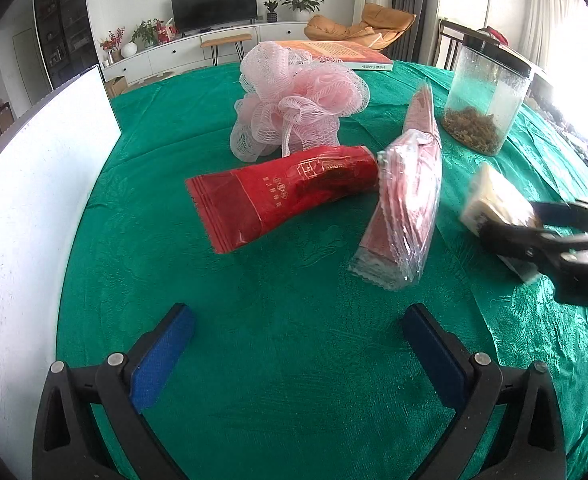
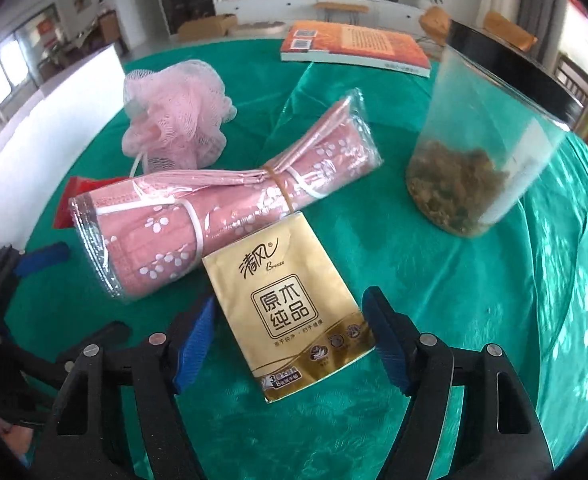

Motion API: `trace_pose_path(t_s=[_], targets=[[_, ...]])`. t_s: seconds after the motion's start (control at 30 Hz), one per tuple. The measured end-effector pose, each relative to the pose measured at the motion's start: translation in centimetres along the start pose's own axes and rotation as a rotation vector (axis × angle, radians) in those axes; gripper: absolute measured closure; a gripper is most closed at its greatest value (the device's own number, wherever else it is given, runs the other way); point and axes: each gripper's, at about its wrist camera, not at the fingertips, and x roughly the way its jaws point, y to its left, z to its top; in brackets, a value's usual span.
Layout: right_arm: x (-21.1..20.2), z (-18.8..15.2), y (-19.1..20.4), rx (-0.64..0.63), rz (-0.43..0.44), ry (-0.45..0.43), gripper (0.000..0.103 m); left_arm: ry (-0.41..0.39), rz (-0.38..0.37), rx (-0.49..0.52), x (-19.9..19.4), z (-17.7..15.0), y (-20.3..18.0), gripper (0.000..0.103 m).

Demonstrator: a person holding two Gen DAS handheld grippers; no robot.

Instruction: Organize soft objects

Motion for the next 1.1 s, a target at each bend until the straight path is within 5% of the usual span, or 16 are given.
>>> trace_pose_path(t_s=[0.13,0.3,0.37,0.5,0.67,1.1], targets=[[-3.3,-4.5,-2.2,0.149,-0.083,-0.050,0.029,0.000,0.000,0.000,0.0,0.0,0.0,0.000],[-6.1,-8.9,-7.9,0.365,-0.402,-0.113,0.028,0.000,0.000,0.000,0.0,0.0,0.0,0.000],[-6.8,-10.4,-9.3,0.457,-0.465,-0.128,0.026,0.000,0.000,0.000,0.0,0.0,0.0,0.000],[-9.1,-10.8,-9.0,0.501,-0.415,-0.225,0.025,0.000,0.001,0.000,0.0,0.0,0.0,0.000],[-10.4,-9.6,-6.1,0.351,-0.445,-0.332,0.022,0.000,0.001,0.000,0.0,0.0,0.0,0.000],[-8.0,-8.6,-0.1,0.057,-0.146,-0.327,0.022,0.000,0.001,0.000,0.0,0.0,0.0,0.000]])
